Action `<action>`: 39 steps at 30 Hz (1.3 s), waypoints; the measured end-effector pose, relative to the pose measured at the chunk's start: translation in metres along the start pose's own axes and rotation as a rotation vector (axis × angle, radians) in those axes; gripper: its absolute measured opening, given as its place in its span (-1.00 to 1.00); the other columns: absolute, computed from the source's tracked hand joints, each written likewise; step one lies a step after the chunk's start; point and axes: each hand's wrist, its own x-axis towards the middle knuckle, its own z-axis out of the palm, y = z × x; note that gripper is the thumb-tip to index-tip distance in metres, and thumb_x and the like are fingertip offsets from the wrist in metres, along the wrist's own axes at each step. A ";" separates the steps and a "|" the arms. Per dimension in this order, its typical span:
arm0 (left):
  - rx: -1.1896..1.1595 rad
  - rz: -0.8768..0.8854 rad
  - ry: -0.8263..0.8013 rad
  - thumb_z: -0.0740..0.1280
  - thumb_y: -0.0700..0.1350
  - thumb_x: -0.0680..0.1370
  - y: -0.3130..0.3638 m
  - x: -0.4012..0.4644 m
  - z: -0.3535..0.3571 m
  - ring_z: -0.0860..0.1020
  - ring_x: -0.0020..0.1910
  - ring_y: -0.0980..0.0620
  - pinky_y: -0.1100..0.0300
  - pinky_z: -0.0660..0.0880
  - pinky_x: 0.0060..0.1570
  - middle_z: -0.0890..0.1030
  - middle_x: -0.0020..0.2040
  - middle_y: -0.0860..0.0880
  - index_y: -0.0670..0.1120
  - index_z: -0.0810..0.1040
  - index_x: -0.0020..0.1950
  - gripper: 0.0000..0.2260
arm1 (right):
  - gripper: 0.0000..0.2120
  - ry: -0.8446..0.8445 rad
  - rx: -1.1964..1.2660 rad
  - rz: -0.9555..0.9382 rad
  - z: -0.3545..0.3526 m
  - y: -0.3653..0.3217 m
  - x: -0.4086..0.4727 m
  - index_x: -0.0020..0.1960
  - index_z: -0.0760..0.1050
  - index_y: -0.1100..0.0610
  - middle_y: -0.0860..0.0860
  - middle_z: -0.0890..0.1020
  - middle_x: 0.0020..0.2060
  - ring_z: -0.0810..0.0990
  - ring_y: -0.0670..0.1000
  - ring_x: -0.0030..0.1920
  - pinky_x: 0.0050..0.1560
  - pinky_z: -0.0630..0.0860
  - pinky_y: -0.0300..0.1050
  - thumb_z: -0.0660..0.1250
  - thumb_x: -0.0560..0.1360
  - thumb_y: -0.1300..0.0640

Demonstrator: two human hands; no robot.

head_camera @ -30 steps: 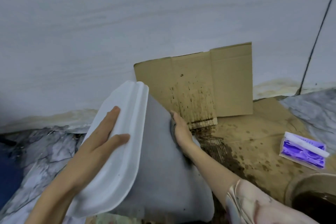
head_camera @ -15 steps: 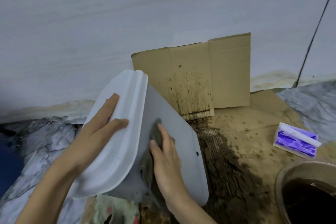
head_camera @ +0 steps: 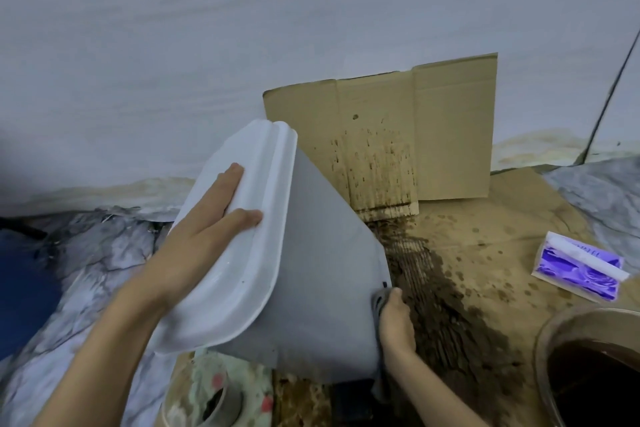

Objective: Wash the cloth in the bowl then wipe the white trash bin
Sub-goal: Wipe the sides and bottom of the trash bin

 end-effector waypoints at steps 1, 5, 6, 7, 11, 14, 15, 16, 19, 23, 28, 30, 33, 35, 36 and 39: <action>0.001 -0.006 -0.003 0.24 0.27 0.33 0.001 0.000 0.000 0.11 0.43 0.37 0.19 0.08 0.39 0.11 0.39 0.54 0.45 0.15 0.41 -0.35 | -0.43 -0.004 -0.009 -0.015 -0.001 -0.007 -0.028 0.50 0.22 -0.01 0.05 0.28 0.48 0.23 0.11 0.47 0.46 0.11 0.11 -0.19 0.61 -0.20; 0.019 -0.008 -0.011 0.29 0.20 0.43 0.007 -0.002 0.003 0.08 0.44 0.37 0.21 0.05 0.40 0.09 0.43 0.49 0.37 0.12 0.46 -0.37 | -0.56 -0.247 -0.031 -0.401 -0.004 -0.046 -0.115 0.52 0.02 -0.21 -0.25 0.03 0.51 -0.12 -0.11 0.53 0.50 -0.15 0.02 -0.16 0.65 -0.07; 0.024 -0.004 -0.009 0.30 0.15 0.49 0.009 -0.003 0.004 0.07 0.45 0.37 0.23 0.04 0.41 0.08 0.44 0.47 0.35 0.12 0.47 -0.40 | -0.57 -0.315 -0.020 -0.513 -0.004 -0.057 -0.127 0.51 0.02 -0.25 -0.30 0.04 0.48 -0.13 -0.14 0.52 0.49 -0.16 0.01 -0.13 0.65 -0.04; 0.030 -0.002 -0.010 0.28 0.11 0.54 0.012 -0.003 0.006 0.07 0.45 0.37 0.24 0.03 0.40 0.07 0.45 0.45 0.32 0.11 0.48 -0.43 | -0.58 -0.377 0.019 -0.581 -0.005 -0.069 -0.137 0.48 0.04 -0.29 -0.34 0.07 0.44 -0.12 -0.16 0.52 0.51 -0.16 0.03 -0.10 0.66 -0.02; 0.055 0.009 -0.018 0.23 0.07 0.56 0.017 -0.003 0.011 0.07 0.45 0.34 0.24 0.05 0.39 0.05 0.48 0.40 0.29 0.08 0.50 -0.45 | -0.63 -0.547 0.226 -0.769 -0.014 -0.100 -0.150 0.26 0.30 -0.48 -0.49 0.21 0.34 0.09 -0.25 0.47 0.50 0.12 0.03 0.10 0.62 -0.01; 0.053 0.009 -0.019 0.24 0.08 0.56 0.016 -0.001 0.012 0.06 0.45 0.34 0.25 0.03 0.39 0.05 0.48 0.40 0.29 0.09 0.50 -0.45 | -0.66 -0.380 0.074 -0.921 -0.016 -0.076 -0.130 0.26 0.21 -0.57 -0.51 0.28 0.33 0.18 -0.29 0.42 0.41 0.21 -0.11 0.04 0.48 -0.39; 0.053 0.008 -0.020 0.24 0.08 0.56 0.015 0.000 0.011 0.06 0.46 0.34 0.24 0.03 0.40 0.05 0.48 0.41 0.29 0.09 0.50 -0.44 | -0.62 -0.300 0.012 -0.886 -0.016 -0.066 -0.120 0.22 0.16 -0.62 -0.50 0.25 0.35 0.17 -0.28 0.42 0.42 0.19 -0.08 -0.05 0.41 -0.50; 0.052 0.002 -0.022 0.25 0.09 0.55 0.014 0.001 0.010 0.05 0.46 0.34 0.22 0.02 0.42 0.06 0.48 0.41 0.29 0.09 0.50 -0.44 | -0.60 -0.244 -0.008 -0.807 -0.015 -0.058 -0.108 0.19 0.14 -0.64 -0.45 0.23 0.38 0.15 -0.23 0.43 0.44 0.16 -0.02 -0.10 0.36 -0.56; 0.042 -0.008 -0.019 0.29 0.15 0.50 0.012 0.001 0.009 0.07 0.46 0.34 0.16 0.03 0.46 0.07 0.47 0.43 0.32 0.11 0.48 -0.40 | -0.58 -0.236 -0.012 -0.563 -0.013 -0.053 -0.090 0.27 0.13 -0.49 -0.20 0.17 0.50 0.04 -0.06 0.52 0.50 0.02 0.11 -0.08 0.43 -0.48; 0.053 -0.007 0.003 0.27 0.11 0.54 0.015 0.002 0.013 0.10 0.45 0.33 0.14 0.06 0.45 0.09 0.46 0.43 0.34 0.13 0.47 -0.45 | -0.55 -0.306 -0.014 -0.733 -0.003 -0.078 -0.134 0.39 0.02 -0.44 -0.36 -0.02 0.49 -0.17 -0.20 0.51 0.52 -0.16 -0.03 -0.16 0.51 -0.40; 0.026 -0.009 0.013 0.30 0.13 0.51 0.015 0.002 0.015 0.12 0.45 0.34 0.15 0.08 0.43 0.12 0.44 0.46 0.39 0.18 0.43 -0.46 | -0.56 -0.167 0.064 -0.911 0.005 -0.050 -0.145 0.37 0.13 -0.44 -0.43 0.11 0.45 -0.06 -0.27 0.50 0.47 -0.07 -0.21 -0.20 0.52 -0.39; 0.025 -0.018 0.006 0.33 0.19 0.46 0.014 0.001 0.013 0.13 0.44 0.35 0.17 0.10 0.39 0.12 0.42 0.49 0.43 0.18 0.41 -0.43 | -0.67 -0.062 0.140 -0.755 0.003 -0.016 -0.117 0.31 0.22 -0.44 -0.38 0.21 0.44 0.04 -0.24 0.49 0.48 0.02 -0.16 -0.11 0.58 -0.30; 0.038 -0.013 0.003 0.30 0.24 0.38 0.016 0.000 0.015 0.14 0.39 0.39 0.20 0.11 0.32 0.12 0.40 0.52 0.44 0.17 0.40 -0.38 | -0.78 0.017 0.226 -0.363 0.000 0.037 -0.050 0.19 0.38 -0.33 -0.19 0.39 0.39 0.29 -0.09 0.43 0.47 0.19 0.01 0.05 0.63 -0.09; 0.048 -0.001 0.013 0.33 0.20 0.45 0.020 0.001 0.020 0.14 0.37 0.38 0.22 0.11 0.30 0.11 0.41 0.50 0.42 0.17 0.42 -0.41 | -0.76 -0.041 0.297 -0.107 0.000 0.066 -0.011 0.07 0.46 -0.33 -0.09 0.47 0.33 0.43 0.02 0.31 0.37 0.33 0.15 0.03 0.57 -0.22; 0.059 0.004 0.015 0.31 0.17 0.48 0.023 0.001 0.023 0.14 0.37 0.37 0.22 0.11 0.30 0.11 0.41 0.50 0.40 0.16 0.43 -0.43 | -0.72 -0.059 0.258 -0.076 0.001 0.076 0.002 0.06 0.46 -0.32 -0.07 0.48 0.32 0.44 0.05 0.29 0.34 0.35 0.17 -0.01 0.53 -0.24; 0.077 0.017 0.014 0.28 0.14 0.51 0.029 0.001 0.029 0.13 0.37 0.38 0.23 0.09 0.31 0.09 0.41 0.48 0.37 0.15 0.45 -0.45 | -0.62 0.050 0.112 -0.150 -0.001 0.038 -0.032 0.30 0.38 -0.11 0.05 0.39 0.41 0.34 0.12 0.39 0.41 0.25 0.03 -0.08 0.59 -0.02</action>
